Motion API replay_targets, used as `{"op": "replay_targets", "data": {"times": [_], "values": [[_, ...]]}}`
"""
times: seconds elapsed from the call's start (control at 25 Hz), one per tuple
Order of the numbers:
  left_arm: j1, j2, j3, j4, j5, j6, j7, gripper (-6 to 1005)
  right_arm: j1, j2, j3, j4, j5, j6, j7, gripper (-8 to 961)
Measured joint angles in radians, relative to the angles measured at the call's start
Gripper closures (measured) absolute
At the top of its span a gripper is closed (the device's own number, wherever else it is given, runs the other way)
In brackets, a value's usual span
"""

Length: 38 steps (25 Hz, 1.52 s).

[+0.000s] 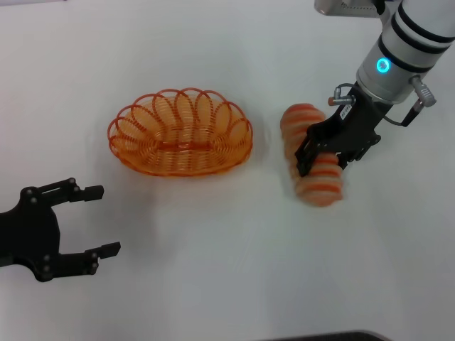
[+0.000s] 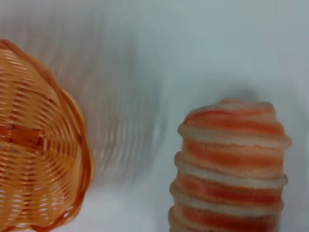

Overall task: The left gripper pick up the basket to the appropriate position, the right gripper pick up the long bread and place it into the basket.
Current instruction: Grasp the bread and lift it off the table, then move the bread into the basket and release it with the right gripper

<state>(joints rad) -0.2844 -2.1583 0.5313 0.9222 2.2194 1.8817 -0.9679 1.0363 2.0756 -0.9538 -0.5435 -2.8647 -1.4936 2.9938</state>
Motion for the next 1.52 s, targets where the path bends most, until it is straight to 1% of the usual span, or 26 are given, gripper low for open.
{"op": "replay_targets", "data": {"times": [0.16, 0.28, 0.44, 0.52, 0.56, 0.6, 0.64, 0.72, 0.88, 1.04, 1.2, 1.36, 1.44, 1.52], "values": [[0.0, 0.0, -0.001, -0.003, 0.0, -0.004, 0.0, 169, -0.005, 0.003, -0.029, -0.021, 0.0, 0.012, -0.016, 219], [-0.001, 0.0, -0.001, -0.009, 0.0, -0.016, -0.005, 169, -0.015, 0.006, -0.039, -0.057, -0.001, 0.031, -0.032, 306], [-0.004, 0.0, -0.001, -0.03, -0.001, -0.033, -0.007, 169, -0.047, 0.008, -0.041, -0.15, 0.005, 0.078, -0.076, 342], [-0.005, 0.0, -0.003, -0.035, -0.001, -0.041, -0.009, 169, -0.066, 0.01, -0.041, -0.213, 0.007, 0.107, -0.113, 355], [-0.006, 0.0, -0.003, -0.038, -0.001, -0.044, -0.01, 170, -0.076, 0.011, -0.041, -0.278, 0.011, 0.136, -0.156, 360], [-0.009, 0.001, -0.003, -0.045, 0.0, -0.049, -0.011, 170, -0.08, 0.011, -0.041, -0.304, 0.019, 0.151, -0.183, 364], [-0.012, 0.002, -0.003, -0.051, 0.002, -0.055, -0.013, 170, -0.08, 0.011, -0.041, -0.304, 0.019, 0.151, -0.183, 369], [-0.016, 0.004, -0.001, -0.063, 0.005, -0.067, -0.017, 170, -0.082, 0.009, -0.039, -0.343, 0.046, 0.18, -0.245, 378], [-0.017, 0.004, 0.001, -0.069, 0.006, -0.078, -0.026, 170, -0.075, 0.001, -0.033, -0.382, 0.163, 0.207, -0.421, 396], [-0.01, 0.005, -0.002, -0.073, 0.009, -0.093, -0.036, 170, -0.051, -0.011, -0.032, -0.404, 0.315, 0.127, -0.645, 432], [-0.006, 0.005, -0.003, -0.087, 0.023, -0.113, -0.037, 170, -0.025, -0.015, -0.035, -0.421, 0.388, 0.012, -0.817, 469], [-0.004, 0.006, -0.005, -0.108, 0.035, -0.129, -0.037, 170, -0.006, 0.0, -0.06, -0.421, 0.386, -0.084, -0.891, 500], [-0.001, 0.007, -0.005, -0.118, 0.038, -0.14, -0.032, 170, -0.006, 0.005, -0.098, -0.421, 0.385, -0.105, -0.9, 519], [0.0, 0.007, -0.005, -0.119, 0.038, -0.144, -0.031, 170, -0.01, 0.005, -0.14, -0.421, 0.384, -0.114, -0.897, 538]]}}
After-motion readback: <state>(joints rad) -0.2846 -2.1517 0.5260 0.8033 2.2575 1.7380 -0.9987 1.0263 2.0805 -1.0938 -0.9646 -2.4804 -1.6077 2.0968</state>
